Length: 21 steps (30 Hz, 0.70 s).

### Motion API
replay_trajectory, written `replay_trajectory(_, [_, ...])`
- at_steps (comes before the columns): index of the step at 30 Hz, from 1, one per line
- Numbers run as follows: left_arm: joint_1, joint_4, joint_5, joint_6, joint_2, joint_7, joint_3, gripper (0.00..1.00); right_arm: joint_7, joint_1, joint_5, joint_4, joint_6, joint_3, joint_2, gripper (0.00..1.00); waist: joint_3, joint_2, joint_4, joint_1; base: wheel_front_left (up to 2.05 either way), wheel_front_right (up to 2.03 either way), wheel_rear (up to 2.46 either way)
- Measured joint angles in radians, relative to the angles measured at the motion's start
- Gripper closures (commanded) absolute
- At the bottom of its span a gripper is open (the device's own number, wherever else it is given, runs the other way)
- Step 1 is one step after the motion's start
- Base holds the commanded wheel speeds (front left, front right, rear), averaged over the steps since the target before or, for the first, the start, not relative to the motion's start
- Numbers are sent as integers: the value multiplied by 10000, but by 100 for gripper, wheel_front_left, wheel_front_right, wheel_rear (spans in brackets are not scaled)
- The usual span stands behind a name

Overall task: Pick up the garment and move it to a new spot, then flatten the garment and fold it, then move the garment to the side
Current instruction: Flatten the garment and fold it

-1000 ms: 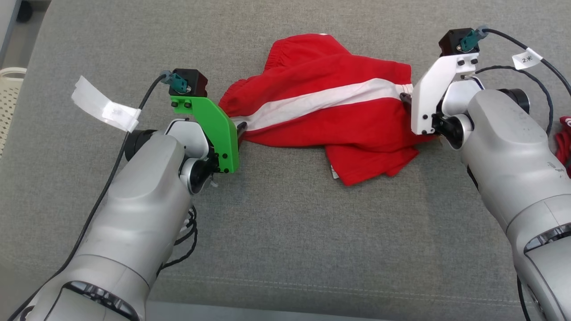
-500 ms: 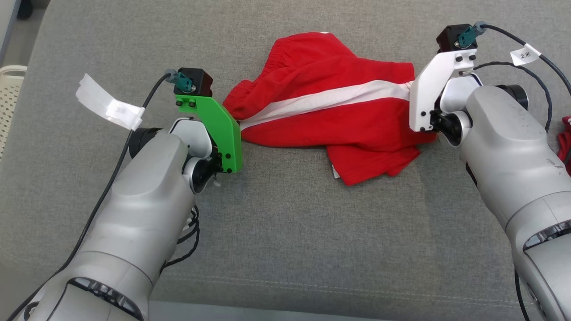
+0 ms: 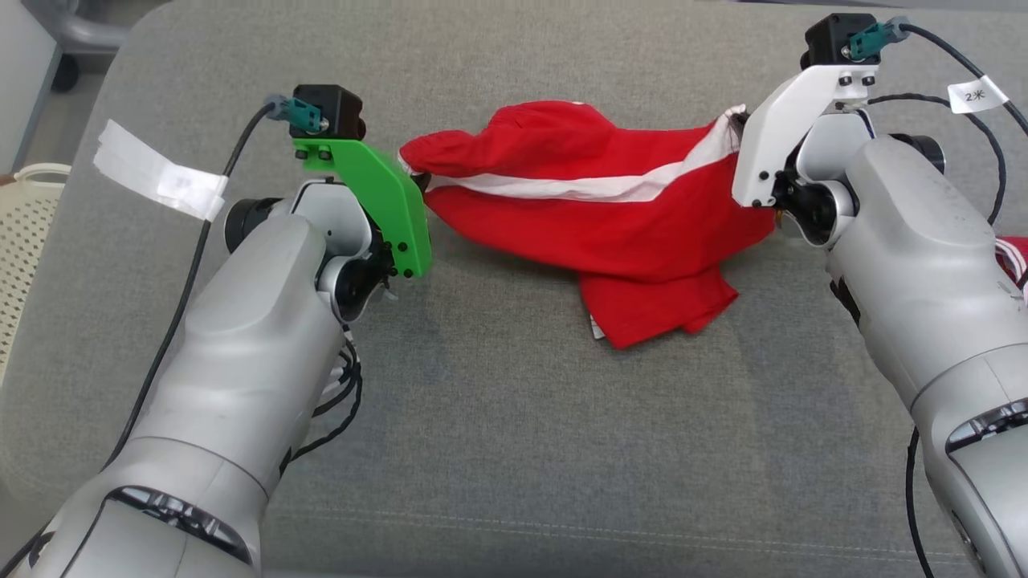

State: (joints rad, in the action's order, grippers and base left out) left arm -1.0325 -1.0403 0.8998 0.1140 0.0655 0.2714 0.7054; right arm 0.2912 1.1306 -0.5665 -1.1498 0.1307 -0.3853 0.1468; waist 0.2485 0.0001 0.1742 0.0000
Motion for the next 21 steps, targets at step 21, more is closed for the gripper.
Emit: replay_trajectory(21, [48,499,926,-1198,207,-270,-1012,100,-1716,-706,-1639,1630,0,-8,247,100,-2500,0,-954,0,0,0,0])
